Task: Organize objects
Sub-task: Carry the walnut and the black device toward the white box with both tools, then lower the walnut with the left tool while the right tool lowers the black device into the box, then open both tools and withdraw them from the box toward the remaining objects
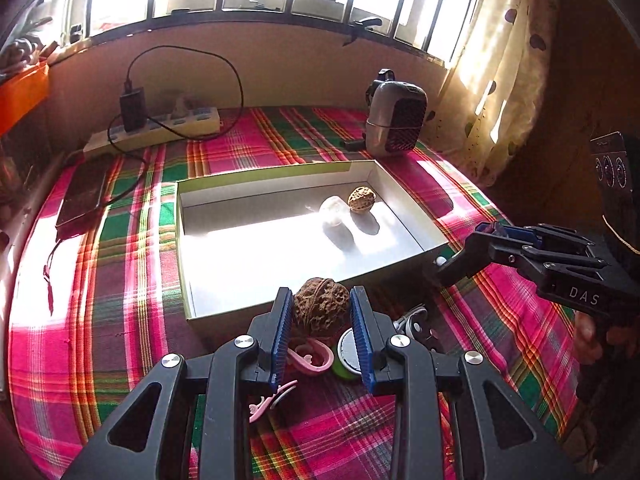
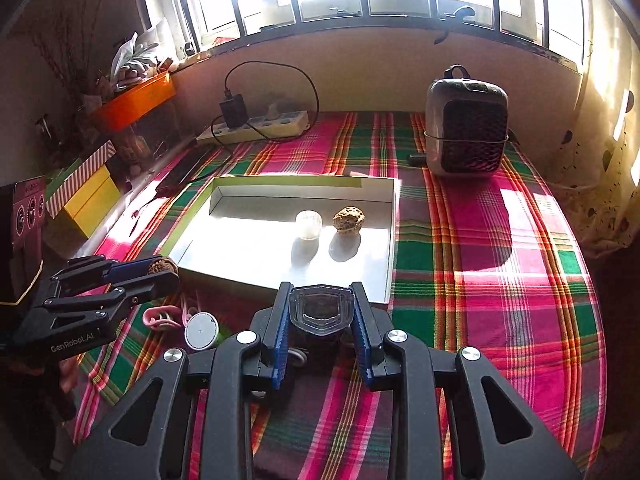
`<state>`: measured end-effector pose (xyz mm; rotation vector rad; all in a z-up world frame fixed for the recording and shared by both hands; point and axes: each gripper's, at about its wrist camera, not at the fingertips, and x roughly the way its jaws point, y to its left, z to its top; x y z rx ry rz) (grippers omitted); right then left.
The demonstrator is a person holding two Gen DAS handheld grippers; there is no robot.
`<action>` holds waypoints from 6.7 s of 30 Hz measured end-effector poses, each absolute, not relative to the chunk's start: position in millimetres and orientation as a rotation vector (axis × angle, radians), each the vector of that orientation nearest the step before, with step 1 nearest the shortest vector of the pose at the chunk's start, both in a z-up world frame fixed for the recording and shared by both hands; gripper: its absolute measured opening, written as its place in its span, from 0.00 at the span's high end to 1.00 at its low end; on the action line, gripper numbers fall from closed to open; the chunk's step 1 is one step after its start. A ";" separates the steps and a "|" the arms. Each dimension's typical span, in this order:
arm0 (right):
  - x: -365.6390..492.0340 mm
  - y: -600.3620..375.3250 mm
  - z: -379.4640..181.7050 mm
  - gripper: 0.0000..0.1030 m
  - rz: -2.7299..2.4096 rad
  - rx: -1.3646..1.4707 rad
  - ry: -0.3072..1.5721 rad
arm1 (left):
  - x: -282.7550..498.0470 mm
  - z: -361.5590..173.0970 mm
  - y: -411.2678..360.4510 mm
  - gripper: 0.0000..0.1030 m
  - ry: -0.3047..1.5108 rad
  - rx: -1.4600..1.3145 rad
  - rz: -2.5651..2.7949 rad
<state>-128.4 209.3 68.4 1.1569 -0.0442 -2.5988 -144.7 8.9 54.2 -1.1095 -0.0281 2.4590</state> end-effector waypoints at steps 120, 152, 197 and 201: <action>-232.9 147.8 34.6 0.72 -2.452 1.251 -0.030 | -240.8 29.2 -9.1 0.74 -0.082 -1.240 2.485; -274.4 122.1 10.4 0.72 -2.504 1.280 0.035 | -286.4 11.5 -0.8 0.74 0.042 -1.283 2.520; -272.6 126.8 14.7 0.53 -2.566 1.251 0.006 | -276.6 22.4 -6.4 0.73 0.046 -1.255 2.579; -267.6 126.1 20.4 0.53 -2.578 1.237 0.000 | -269.7 27.7 -7.3 0.73 0.036 -1.244 2.590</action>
